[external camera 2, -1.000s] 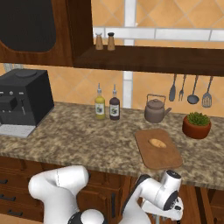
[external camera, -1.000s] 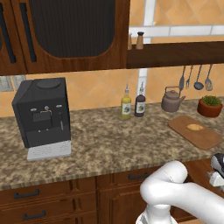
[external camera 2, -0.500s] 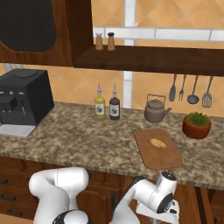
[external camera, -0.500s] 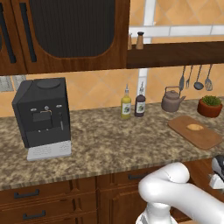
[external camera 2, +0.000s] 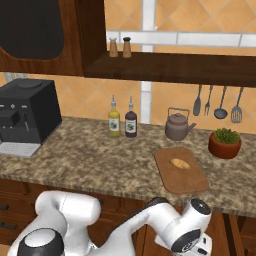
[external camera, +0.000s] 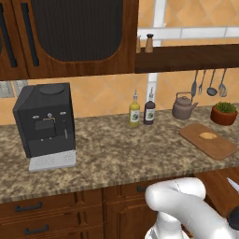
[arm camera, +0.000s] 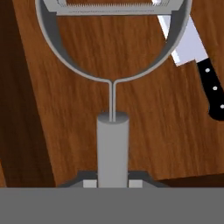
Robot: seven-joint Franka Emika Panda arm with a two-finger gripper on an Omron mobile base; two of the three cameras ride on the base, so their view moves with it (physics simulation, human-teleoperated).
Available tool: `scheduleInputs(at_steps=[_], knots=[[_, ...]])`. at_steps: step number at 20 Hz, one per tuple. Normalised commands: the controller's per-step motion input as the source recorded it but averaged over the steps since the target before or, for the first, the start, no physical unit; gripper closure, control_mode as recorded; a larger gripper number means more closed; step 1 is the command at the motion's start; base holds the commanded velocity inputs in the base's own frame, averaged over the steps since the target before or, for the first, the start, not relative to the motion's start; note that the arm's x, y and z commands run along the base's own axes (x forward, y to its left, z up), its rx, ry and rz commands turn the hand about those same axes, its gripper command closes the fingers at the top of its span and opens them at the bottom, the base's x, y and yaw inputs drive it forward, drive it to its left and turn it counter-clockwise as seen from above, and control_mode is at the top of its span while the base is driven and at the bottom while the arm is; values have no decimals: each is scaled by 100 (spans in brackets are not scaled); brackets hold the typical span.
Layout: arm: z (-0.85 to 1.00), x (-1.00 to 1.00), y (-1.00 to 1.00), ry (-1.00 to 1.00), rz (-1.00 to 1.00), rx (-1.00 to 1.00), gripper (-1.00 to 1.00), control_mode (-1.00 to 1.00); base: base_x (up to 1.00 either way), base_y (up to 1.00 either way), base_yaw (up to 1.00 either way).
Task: Place the appropriate cutting tool for cutting the potato skin on the cutting board.
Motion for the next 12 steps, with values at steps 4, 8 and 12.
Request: scheduleInputs(at_steps=[4, 8, 12], knots=[[99, -14, 5, -6, -16, 0, 100, -100, 0, 0, 0], [100, 0, 6, -6, -15, 0, 100, -100, 0, 0, 0], [95, 5, 2, -2, -18, 0, 100, -100, 0, 0, 0]])
